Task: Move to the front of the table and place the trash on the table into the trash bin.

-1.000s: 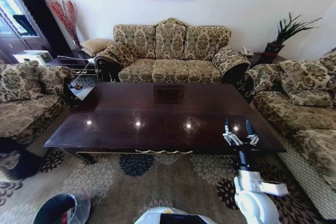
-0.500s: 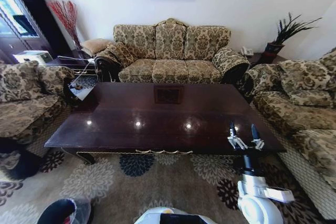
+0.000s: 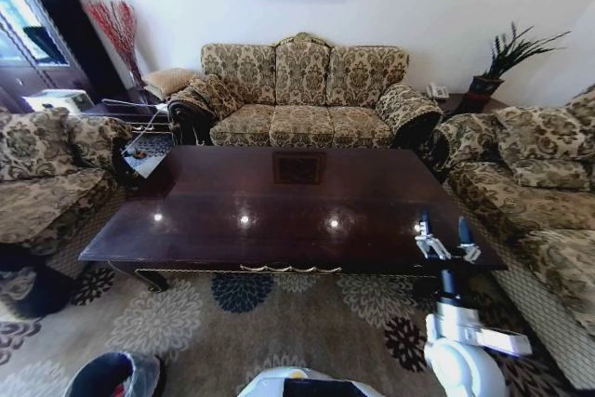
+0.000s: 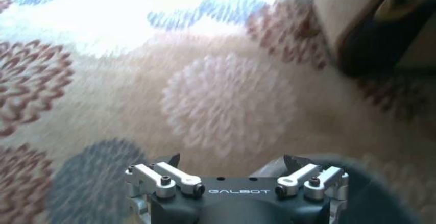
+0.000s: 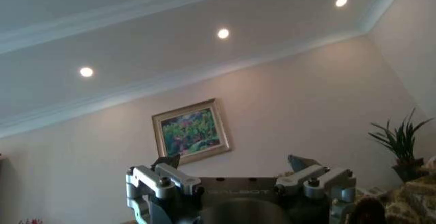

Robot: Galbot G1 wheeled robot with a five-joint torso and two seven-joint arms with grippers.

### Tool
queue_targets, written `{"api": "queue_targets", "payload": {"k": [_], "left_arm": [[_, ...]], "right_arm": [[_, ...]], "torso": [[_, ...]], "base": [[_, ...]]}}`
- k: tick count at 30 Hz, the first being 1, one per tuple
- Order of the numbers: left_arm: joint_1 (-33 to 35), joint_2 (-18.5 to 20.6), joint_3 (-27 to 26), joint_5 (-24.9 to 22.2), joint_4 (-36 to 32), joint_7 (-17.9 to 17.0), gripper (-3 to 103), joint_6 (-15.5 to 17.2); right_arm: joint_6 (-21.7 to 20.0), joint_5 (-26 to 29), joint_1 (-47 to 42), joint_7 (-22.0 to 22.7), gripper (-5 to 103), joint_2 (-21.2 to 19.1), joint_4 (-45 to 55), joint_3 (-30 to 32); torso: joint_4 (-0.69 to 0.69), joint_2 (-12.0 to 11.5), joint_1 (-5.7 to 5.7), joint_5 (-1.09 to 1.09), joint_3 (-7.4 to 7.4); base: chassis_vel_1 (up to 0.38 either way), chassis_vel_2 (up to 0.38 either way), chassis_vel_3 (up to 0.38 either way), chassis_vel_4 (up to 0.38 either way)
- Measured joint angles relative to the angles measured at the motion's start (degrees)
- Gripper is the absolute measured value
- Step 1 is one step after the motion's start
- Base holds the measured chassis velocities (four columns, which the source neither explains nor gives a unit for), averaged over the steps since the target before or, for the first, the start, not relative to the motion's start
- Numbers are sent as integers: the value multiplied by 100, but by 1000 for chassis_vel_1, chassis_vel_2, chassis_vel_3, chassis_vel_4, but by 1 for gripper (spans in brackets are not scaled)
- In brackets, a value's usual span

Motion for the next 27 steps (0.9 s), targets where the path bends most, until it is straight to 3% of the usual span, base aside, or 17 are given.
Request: {"api": "queue_targets", "payload": {"k": [2, 3, 5, 6, 7, 8, 9, 10, 11, 12, 13, 14, 15, 17, 20, 27], "left_arm": [[63, 11, -47, 80, -257, 91, 100, -135], [168, 20, -111, 253, -684, 293, 100, -321], [508, -9, -239, 917, -2036, 1247, 100, -708], [702, -59, -296, 1171, -2789, 2103, 100, -766], [702, -59, -296, 1171, -2789, 2103, 100, -766], [903, -141, -317, 1428, -3542, 3077, 100, -749], [994, -197, -276, 1609, -3916, 3583, 100, -716], [994, -197, -276, 1609, -3916, 3583, 100, -716], [1086, -299, -99, 1936, -4573, 4225, 100, -614], [1105, -360, -5, 2086, -4877, 4432, 100, -527], [1109, -504, 227, 2396, -5483, 4621, 100, -220], [1095, -596, 407, 2566, -5862, 4624, 100, 24], [1095, -596, 407, 2566, -5862, 4624, 100, 24], [1106, -686, 848, 2748, -6425, 4398, 100, 371], [1187, -634, 1234, 2859, -6742, 4223, 100, 493], [1134, -567, 1577, 3310, -7034, 3969, 98, 777]], "right_arm": [[-36, -9, -8, 25, 100, -14, 4, 2], [-104, -56, -36, 77, 100, -35, 8, -4], [-407, -388, -154, 377, 100, -66, 73, -148], [-699, -671, -245, 745, 100, -31, 192, -302], [-699, -671, -245, 745, 100, -31, 192, -302], [-992, -933, -347, 1144, 100, 83, 319, -495], [-1093, -1065, -424, 1246, 100, 163, 361, -585], [-1093, -1065, -424, 1246, 100, 163, 361, -585], [-1170, -1328, -587, 1243, 100, 263, 405, -689], [-1183, -1434, -663, 1212, 100, 294, 437, -718], [-1243, -1651, -844, 1124, 100, 324, 587, -758], [-1312, -1771, -937, 1075, 100, 320, 726, -752], [-1312, -1771, -937, 1075, 100, 320, 726, -752], [-1456, -2090, -1045, 969, 100, 306, 933, -625], [-1399, -2363, -1084, 931, 100, 346, 956, -477], [-1101, -2521, -1305, 850, 100, 525, 1002, -494]], "torso": [[0, 0, 0, 1, 0], [0, 0, 0, 9, 0], [0, 0, 0, 7, 0], [-1, 0, 0, 9, 0], [-1, 0, 0, 9, 0], [-1, 0, 0, 12, 0], [0, 0, 0, 14, 0], [0, 0, 0, 14, 0], [2, 0, 0, 5, 0], [-3, 0, 0, 5, 0], [-3, 0, 0, 6, 0], [-1, 0, 0, 5, 0], [-1, 0, 0, 5, 0], [2, 0, 0, 5, 0], [2, 0, 0, 7, 0], [-1, 0, 0, 6, 0]], "base": [[0, 0, 0, 0], [0, 0, 0, 0], [0, 0, 0, 0], [0, 0, 0, 0], [0, 0, 0, 0], [0, 0, 0, 0], [0, 0, 0, 0], [0, 0, 0, 0], [0, 0, 0, 0], [0, 0, 0, 0], [0, 0, 0, 0], [0, 0, 0, 0], [0, 0, 0, 0], [0, 0, 0, 0], [0, 0, 0, 0], [0, 0, 0, 0]]}}
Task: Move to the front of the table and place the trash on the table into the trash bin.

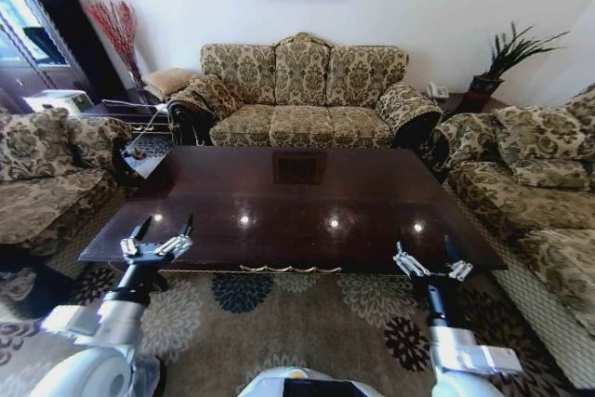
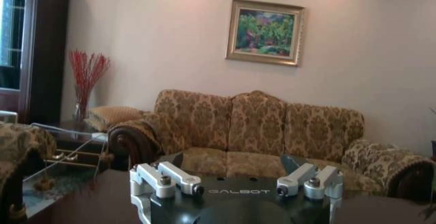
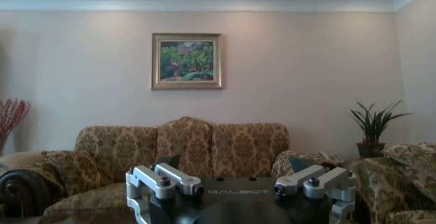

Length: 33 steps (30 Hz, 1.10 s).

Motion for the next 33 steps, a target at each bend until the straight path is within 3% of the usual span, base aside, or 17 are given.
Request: {"api": "queue_targets", "payload": {"k": [33], "left_arm": [[-23, 11, -22, -40, 90, -19, 97, 2]], "right_arm": [[27, 6, 0, -28, 100, 8, 3, -22]], "torso": [[2, 0, 0, -1, 0]], "base": [[0, 0, 0, 0]]}}
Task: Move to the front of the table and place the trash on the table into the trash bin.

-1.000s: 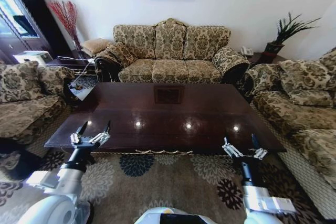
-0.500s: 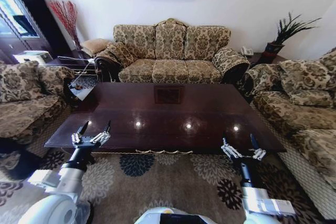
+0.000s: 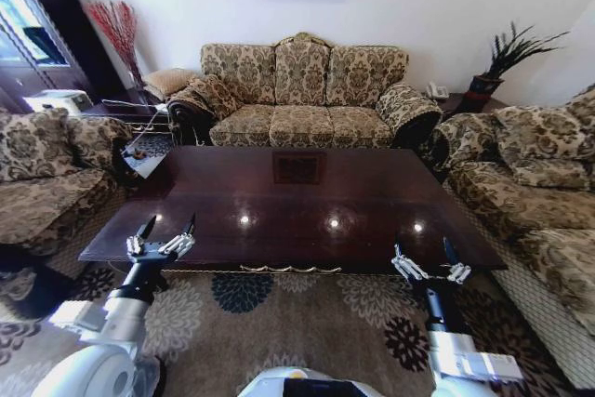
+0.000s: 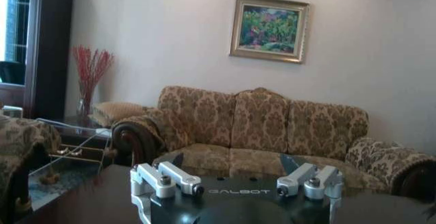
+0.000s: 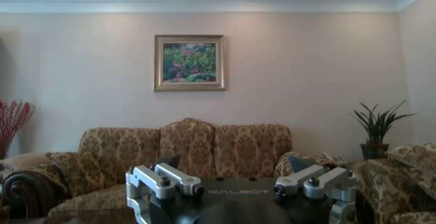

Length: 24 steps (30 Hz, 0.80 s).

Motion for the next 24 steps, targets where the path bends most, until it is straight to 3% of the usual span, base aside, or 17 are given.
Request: {"api": "queue_targets", "payload": {"k": [24], "left_arm": [[0, 0, -3, -6, 8, 4, 97, -3]], "right_arm": [[1, 7, 2, 0, 100, -1, -6, 1]], "torso": [[0, 0, 0, 0, 0]], "base": [[0, 0, 0, 0]]}}
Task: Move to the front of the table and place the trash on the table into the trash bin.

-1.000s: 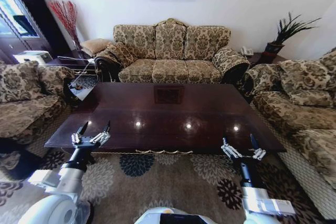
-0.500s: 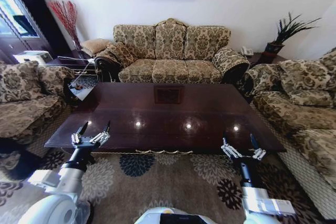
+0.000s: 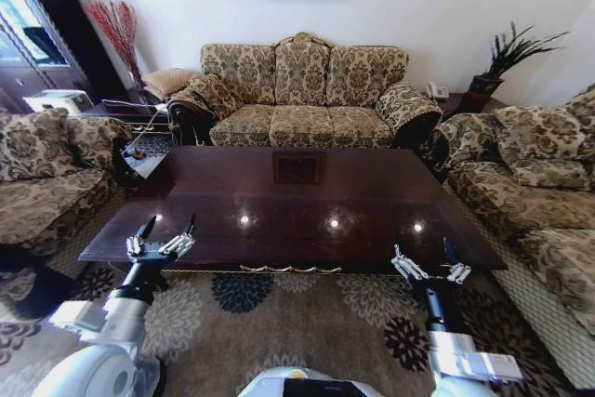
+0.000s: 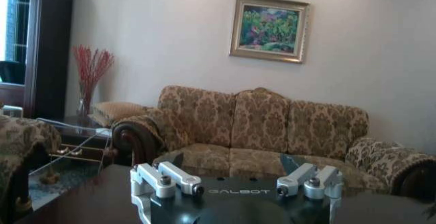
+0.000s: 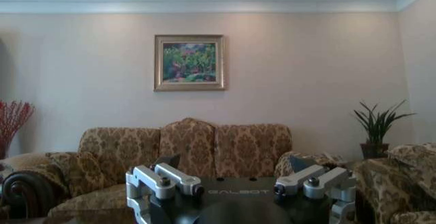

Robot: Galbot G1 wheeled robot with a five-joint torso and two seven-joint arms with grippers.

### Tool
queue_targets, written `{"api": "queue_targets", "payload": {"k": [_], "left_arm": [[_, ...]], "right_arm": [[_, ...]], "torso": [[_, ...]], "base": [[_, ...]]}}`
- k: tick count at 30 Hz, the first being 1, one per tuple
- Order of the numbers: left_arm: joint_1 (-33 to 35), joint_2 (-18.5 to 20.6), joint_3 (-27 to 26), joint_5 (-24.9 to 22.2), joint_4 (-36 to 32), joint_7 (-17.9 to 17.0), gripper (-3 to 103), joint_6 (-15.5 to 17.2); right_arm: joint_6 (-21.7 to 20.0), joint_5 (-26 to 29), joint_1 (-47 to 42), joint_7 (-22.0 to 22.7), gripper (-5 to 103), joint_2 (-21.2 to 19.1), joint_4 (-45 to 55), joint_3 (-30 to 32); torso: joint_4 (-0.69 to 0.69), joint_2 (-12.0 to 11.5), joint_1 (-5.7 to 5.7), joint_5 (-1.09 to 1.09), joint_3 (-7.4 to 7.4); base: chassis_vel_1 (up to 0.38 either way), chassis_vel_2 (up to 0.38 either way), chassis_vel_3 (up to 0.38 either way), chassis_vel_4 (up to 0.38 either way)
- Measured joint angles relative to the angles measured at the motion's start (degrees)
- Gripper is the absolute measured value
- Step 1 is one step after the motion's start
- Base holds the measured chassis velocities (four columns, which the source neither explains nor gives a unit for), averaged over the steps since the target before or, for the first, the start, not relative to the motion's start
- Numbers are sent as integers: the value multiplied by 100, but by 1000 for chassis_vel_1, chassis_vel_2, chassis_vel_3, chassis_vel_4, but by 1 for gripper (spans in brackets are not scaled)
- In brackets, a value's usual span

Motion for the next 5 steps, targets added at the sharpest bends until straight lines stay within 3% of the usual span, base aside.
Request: {"api": "queue_targets", "payload": {"k": [5], "left_arm": [[0, 0, 0, 0, 1, 0, 97, 0]], "right_arm": [[0, 2, 0, 0, 100, 0, 0, 0]], "torso": [[0, 0, 0, 0, 0]], "base": [[0, 0, 0, 0]]}}
